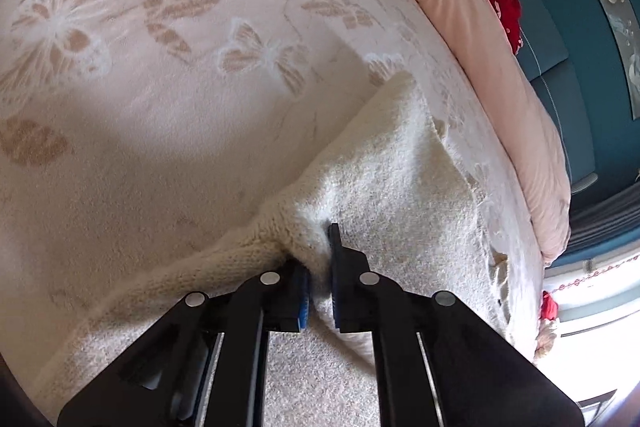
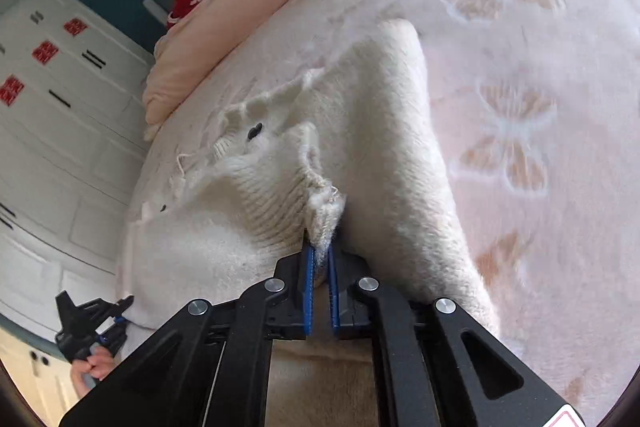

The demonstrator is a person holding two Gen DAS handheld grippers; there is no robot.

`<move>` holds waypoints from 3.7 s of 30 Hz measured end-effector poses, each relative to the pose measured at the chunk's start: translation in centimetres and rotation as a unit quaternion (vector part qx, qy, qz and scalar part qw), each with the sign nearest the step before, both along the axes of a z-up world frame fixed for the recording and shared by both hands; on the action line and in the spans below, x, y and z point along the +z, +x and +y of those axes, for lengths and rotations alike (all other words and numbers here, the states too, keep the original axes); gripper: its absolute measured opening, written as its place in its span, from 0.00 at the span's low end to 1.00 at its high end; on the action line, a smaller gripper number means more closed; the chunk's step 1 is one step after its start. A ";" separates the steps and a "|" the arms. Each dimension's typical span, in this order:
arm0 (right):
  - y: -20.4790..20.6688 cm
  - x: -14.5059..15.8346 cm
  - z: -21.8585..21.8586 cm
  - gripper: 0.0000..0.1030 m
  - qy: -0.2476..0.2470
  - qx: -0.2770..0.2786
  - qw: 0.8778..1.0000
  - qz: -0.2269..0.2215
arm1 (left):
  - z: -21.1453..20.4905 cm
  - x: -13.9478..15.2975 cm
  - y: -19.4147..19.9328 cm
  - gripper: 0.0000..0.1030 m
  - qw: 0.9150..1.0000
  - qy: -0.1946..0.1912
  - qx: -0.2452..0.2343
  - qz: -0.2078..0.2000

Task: Fold small clothes

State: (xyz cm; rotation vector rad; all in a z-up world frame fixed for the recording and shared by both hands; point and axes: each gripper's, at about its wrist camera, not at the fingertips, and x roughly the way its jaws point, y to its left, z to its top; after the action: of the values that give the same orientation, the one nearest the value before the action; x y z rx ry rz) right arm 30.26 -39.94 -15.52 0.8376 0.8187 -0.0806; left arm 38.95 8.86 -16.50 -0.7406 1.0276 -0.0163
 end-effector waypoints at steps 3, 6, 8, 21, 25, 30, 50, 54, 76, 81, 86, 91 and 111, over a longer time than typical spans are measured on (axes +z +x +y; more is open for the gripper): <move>-1.4 2.7 0.0 0.05 -0.009 -0.004 0.999 -0.047 | -0.1 -0.1 -0.2 0.08 1.000 0.011 -0.012 -0.005; -0.8 0.3 0.6 0.05 -0.029 0.024 0.999 0.027 | -0.2 -0.1 -0.4 0.10 0.999 0.025 -0.030 -0.008; -2.4 2.3 0.7 0.09 -0.029 0.021 0.999 0.015 | -0.3 1.2 -1.6 0.14 0.998 0.039 -0.047 -0.014; -27.3 5.6 6.4 0.57 -0.080 0.084 0.991 0.060 | 9.6 3.7 -20.0 0.66 0.997 0.041 -0.069 -0.001; -29.7 3.6 7.8 0.58 -0.016 0.092 0.994 0.059 | 10.3 2.3 -23.1 0.72 0.998 0.024 -0.062 0.001; -29.5 3.2 8.0 0.66 0.023 0.072 0.997 0.030 | 8.4 2.0 -24.1 0.83 0.996 0.037 -0.079 -0.020; -34.7 12.0 4.6 0.08 -0.046 0.043 0.998 -0.012 | 4.3 8.6 -30.6 0.10 0.981 0.077 -0.178 0.011; -39.3 8.8 4.9 0.08 -0.052 0.050 0.996 0.043 | 3.8 7.2 -35.3 0.09 0.974 0.087 -0.206 0.033; -37.5 0.7 7.7 0.49 -0.022 0.077 0.981 0.175 | 1.5 2.0 -33.8 0.76 0.972 0.138 -0.171 0.079; -37.9 1.5 7.3 0.10 0.002 0.074 0.988 0.133 | 0.2 2.4 -34.3 0.15 0.969 0.120 -0.202 0.076; -40.5 5.9 6.8 0.07 -0.005 0.066 0.997 0.049 | 1.6 6.7 -36.0 0.12 0.973 0.093 -0.209 0.013; -44.1 10.2 6.1 0.07 -0.015 0.075 0.997 0.023 | 2.4 11.6 -38.9 0.08 0.967 0.087 -0.239 -0.015; -35.9 22.2 2.3 0.07 -0.102 0.098 0.986 -0.088 | -1.7 23.5 -31.2 0.08 0.944 0.160 -0.236 -0.165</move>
State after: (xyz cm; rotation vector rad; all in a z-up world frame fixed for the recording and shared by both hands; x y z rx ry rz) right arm -5.68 -37.68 6.73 0.5595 0.7094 0.0821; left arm 7.75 7.21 7.03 -0.1725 0.8364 -0.3692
